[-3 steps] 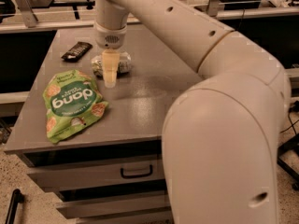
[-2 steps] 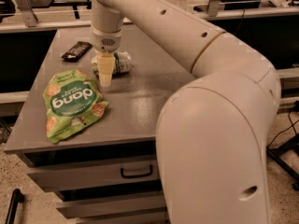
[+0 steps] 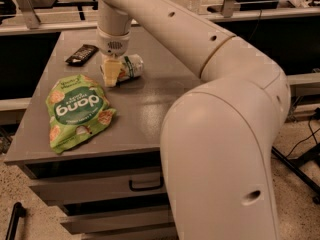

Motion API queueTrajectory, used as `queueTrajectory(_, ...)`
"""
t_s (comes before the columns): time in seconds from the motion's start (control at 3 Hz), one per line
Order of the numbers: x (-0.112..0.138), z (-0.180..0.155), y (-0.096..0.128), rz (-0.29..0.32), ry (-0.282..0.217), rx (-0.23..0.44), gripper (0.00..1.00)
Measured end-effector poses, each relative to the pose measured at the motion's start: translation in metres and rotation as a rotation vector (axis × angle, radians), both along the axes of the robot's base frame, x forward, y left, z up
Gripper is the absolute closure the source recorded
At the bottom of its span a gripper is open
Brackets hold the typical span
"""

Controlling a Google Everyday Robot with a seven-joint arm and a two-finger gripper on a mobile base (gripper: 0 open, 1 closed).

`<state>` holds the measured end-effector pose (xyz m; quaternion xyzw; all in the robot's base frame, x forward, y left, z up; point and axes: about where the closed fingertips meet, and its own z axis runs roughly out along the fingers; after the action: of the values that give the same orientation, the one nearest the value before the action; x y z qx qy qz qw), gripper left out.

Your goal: Pick 7up can

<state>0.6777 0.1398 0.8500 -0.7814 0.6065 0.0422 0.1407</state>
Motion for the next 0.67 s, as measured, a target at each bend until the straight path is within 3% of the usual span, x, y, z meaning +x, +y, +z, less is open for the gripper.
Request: queueTrajectory(0.67,0.001,0.030,-0.029,-0.028,-0.006,0.065,0.82)
